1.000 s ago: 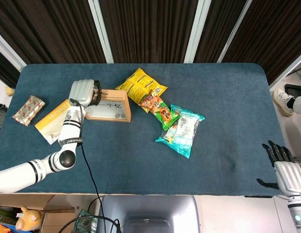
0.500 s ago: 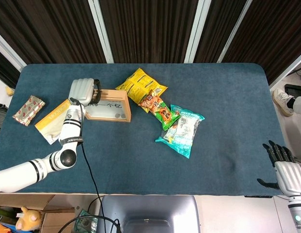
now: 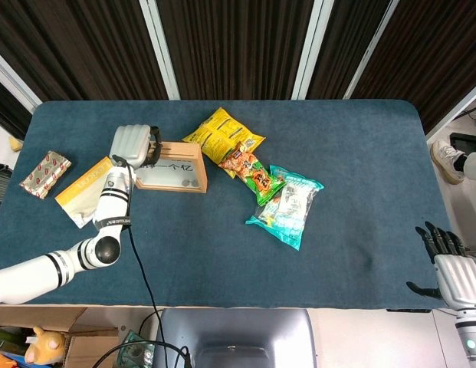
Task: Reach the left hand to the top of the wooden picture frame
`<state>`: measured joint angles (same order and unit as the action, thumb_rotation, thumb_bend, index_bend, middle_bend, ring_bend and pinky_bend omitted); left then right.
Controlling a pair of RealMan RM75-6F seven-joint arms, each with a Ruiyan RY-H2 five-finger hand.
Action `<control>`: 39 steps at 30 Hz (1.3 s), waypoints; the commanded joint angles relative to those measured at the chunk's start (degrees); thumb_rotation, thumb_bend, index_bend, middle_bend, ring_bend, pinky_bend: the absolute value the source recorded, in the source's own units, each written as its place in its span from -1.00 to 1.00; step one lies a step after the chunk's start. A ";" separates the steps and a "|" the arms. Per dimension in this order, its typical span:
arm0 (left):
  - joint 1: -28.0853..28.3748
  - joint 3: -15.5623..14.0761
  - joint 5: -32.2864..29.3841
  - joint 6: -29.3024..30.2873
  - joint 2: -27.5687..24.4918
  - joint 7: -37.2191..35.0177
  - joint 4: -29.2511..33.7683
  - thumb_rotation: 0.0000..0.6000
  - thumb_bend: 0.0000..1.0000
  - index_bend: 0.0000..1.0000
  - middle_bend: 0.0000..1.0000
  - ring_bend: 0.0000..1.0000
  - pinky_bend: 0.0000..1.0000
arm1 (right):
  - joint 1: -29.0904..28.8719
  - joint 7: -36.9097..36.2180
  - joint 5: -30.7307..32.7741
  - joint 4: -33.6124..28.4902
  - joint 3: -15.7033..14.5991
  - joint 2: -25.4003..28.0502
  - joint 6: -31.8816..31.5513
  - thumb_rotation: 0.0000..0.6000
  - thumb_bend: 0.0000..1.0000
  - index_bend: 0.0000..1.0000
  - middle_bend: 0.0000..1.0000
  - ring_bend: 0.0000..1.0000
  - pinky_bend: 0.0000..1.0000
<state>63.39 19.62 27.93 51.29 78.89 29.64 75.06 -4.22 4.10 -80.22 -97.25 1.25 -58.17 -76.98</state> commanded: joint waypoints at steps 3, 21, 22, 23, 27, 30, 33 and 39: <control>-0.15 -0.04 0.15 0.02 -0.18 -0.28 0.09 1.00 0.13 0.11 1.00 1.00 1.00 | 0.04 -0.04 0.06 -0.03 0.04 0.02 -0.13 1.00 -0.65 -1.00 -1.00 -1.00 -1.00; -0.54 -0.16 2.51 0.70 -0.64 -1.58 1.16 1.00 -0.09 -0.03 1.00 1.00 1.00 | 0.15 -0.39 -0.17 -0.12 0.00 0.20 -0.35 1.00 -0.65 -1.00 -1.00 -1.00 -1.00; -0.56 -0.20 2.66 0.77 -0.60 -1.59 1.10 1.00 -0.09 -0.03 1.00 1.00 1.00 | 0.17 -0.42 -0.18 -0.14 0.00 0.21 -0.38 1.00 -0.65 -1.00 -1.00 -1.00 -1.00; -0.60 -0.23 2.78 0.82 -0.53 -1.67 1.01 1.00 -0.09 -0.03 1.00 1.00 1.00 | 0.19 -0.43 -0.20 -0.18 -0.01 0.24 -0.40 1.00 -0.65 -1.00 -1.00 -1.00 -1.00; -0.79 -0.19 3.17 0.97 -0.62 -1.99 1.05 1.00 -0.09 -0.03 1.00 1.00 1.00 | 0.18 -0.40 -0.19 -0.19 0.00 0.24 -0.39 1.00 -0.65 -1.00 -1.00 -1.00 -1.00; -1.30 0.30 4.69 2.19 -1.02 -3.12 1.95 1.00 -0.09 -0.03 1.00 1.00 1.00 | 0.19 -0.37 -0.15 -0.12 0.03 0.20 -0.41 1.00 -0.65 -1.00 -1.00 -1.00 -1.00; -3.11 0.79 9.00 5.42 -2.52 -5.76 5.17 1.00 -0.09 -0.09 1.00 1.00 1.00 | 0.14 -0.32 -0.23 -0.10 -0.02 0.19 -0.31 1.00 -0.65 -1.00 -1.00 -1.00 -1.00; -15.84 -2.82 27.48 15.76 -14.34 -17.57 23.77 1.00 -0.12 -0.68 0.43 0.58 0.71 | 0.19 -0.60 -0.92 -0.16 -0.30 0.30 -0.40 1.00 -0.65 -1.00 -1.00 -1.00 -1.00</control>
<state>55.85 19.46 44.64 60.64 72.28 19.48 88.01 -4.06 3.56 -81.05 -97.37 1.01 -57.89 -77.33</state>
